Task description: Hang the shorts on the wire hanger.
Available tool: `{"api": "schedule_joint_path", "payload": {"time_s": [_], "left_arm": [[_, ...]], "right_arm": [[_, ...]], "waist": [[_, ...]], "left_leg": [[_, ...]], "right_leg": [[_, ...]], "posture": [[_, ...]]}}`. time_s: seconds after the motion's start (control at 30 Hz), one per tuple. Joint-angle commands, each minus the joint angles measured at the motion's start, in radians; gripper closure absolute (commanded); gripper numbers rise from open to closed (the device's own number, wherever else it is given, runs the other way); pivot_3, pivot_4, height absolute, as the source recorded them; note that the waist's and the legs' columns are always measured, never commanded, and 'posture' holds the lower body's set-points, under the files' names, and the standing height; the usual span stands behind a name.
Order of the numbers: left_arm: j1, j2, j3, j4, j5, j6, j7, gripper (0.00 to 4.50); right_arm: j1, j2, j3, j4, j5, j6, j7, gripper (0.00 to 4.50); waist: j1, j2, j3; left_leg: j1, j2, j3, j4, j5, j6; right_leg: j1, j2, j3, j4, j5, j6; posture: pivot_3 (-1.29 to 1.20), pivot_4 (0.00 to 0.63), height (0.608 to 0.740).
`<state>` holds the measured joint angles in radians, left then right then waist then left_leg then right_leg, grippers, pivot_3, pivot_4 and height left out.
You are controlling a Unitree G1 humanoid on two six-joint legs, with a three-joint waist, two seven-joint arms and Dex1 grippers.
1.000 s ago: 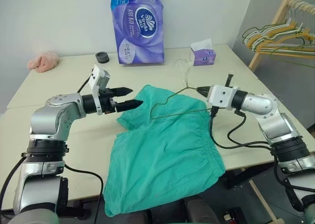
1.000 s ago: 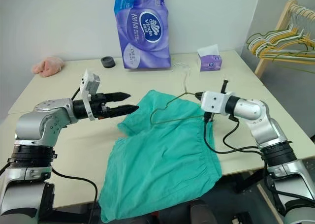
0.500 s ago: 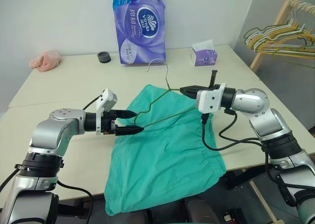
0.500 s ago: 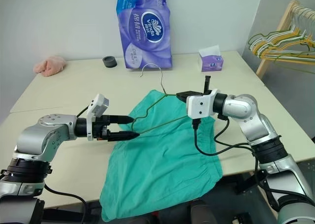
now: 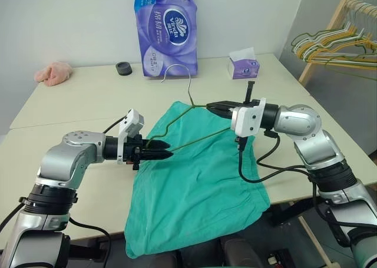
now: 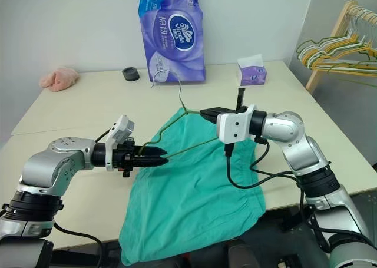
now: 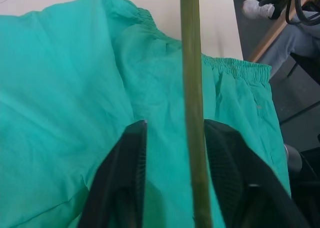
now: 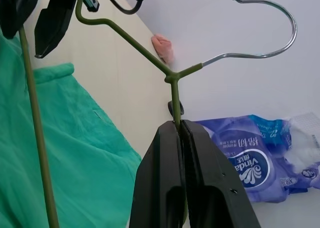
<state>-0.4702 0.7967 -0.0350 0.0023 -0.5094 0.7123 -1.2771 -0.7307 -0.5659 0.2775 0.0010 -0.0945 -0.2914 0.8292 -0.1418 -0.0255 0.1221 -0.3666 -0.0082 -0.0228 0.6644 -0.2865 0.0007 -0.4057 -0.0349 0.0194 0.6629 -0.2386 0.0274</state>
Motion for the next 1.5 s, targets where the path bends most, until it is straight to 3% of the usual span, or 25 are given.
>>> {"api": "schedule_joint_path", "payload": {"time_s": [0.03,0.07,0.27,0.4,0.57,0.73,0.97,1.37,1.5], "left_arm": [[0.015,0.016,0.011,-0.042,-0.008,-0.008,-0.001,4.16],[0.020,0.017,0.013,-0.045,-0.008,-0.009,0.000,4.48],[0.033,0.020,0.022,-0.053,-0.006,-0.011,0.009,4.48],[0.030,0.020,0.024,-0.037,0.012,-0.024,0.032,4.50],[0.031,0.016,0.009,-0.003,0.095,-0.151,0.065,4.50],[0.034,0.048,-0.023,-0.026,0.143,-0.253,0.008,4.50],[-0.003,0.073,-0.059,-0.053,0.149,-0.262,-0.056,4.50],[0.004,0.079,-0.075,-0.072,0.171,-0.278,-0.056,4.50],[0.025,0.084,-0.074,-0.080,0.185,-0.297,-0.054,4.50]], "right_arm": [[0.000,0.014,-0.028,-0.048,0.048,0.011,0.010,4.50],[0.002,0.014,-0.027,-0.051,0.053,0.014,0.016,4.50],[0.012,-0.011,-0.015,-0.070,0.049,0.017,0.061,4.50],[0.027,-0.053,-0.026,-0.094,0.064,0.062,0.107,3.42],[0.055,-0.119,-0.080,-0.157,0.144,0.289,0.164,1.75],[0.074,-0.248,-0.153,-0.232,0.312,0.691,0.267,0.12],[0.082,-0.299,-0.072,-0.291,0.342,0.916,0.314,0.12],[-0.018,-0.225,0.122,-0.209,0.244,0.917,0.360,0.12],[-0.040,-0.203,0.146,-0.192,0.234,0.928,0.377,0.96]], "waist": [[0.000,0.000,0.000],[0.000,0.000,0.000],[0.001,0.000,0.000],[0.002,0.000,0.000],[0.003,0.000,0.000],[0.004,0.000,0.000],[-0.003,0.000,0.000],[-0.002,0.000,0.000],[-0.001,0.000,0.000]], "left_leg": [[0.000,0.000,0.000,0.000,0.000,0.000],[0.000,0.000,0.000,0.000,0.000,0.000],[0.000,0.000,0.000,0.000,0.000,0.000],[0.000,0.000,0.000,0.000,0.000,0.000],[0.000,0.000,0.000,0.000,0.000,0.000],[0.000,0.000,0.000,0.000,0.000,0.000],[0.000,0.001,0.000,-0.001,0.000,0.000],[0.000,0.000,0.000,0.000,0.000,0.000],[0.000,0.000,0.000,0.000,0.000,0.000]], "right_leg": [[0.000,0.000,0.000,0.000,0.000,0.000],[0.000,0.000,0.000,0.000,0.000,0.000],[0.000,0.000,0.000,0.000,0.000,0.000],[0.000,0.000,0.000,0.000,0.000,0.000],[0.000,-0.001,0.000,0.000,0.000,0.000],[0.000,-0.002,-0.001,-0.001,0.000,0.000],[0.000,-0.001,-0.001,-0.001,-0.001,-0.001],[0.000,0.000,-0.001,-0.001,-0.002,0.001],[0.000,0.000,-0.001,-0.001,-0.001,0.000]], "posture": [[-0.17,0.091,0.740],[-0.17,0.091,0.740],[-0.17,0.089,0.740],[-0.17,0.089,0.740],[-0.18,0.090,0.740],[-0.19,0.087,0.740],[-0.20,0.083,0.740],[-0.19,0.081,0.740],[-0.19,0.079,0.740]]}}
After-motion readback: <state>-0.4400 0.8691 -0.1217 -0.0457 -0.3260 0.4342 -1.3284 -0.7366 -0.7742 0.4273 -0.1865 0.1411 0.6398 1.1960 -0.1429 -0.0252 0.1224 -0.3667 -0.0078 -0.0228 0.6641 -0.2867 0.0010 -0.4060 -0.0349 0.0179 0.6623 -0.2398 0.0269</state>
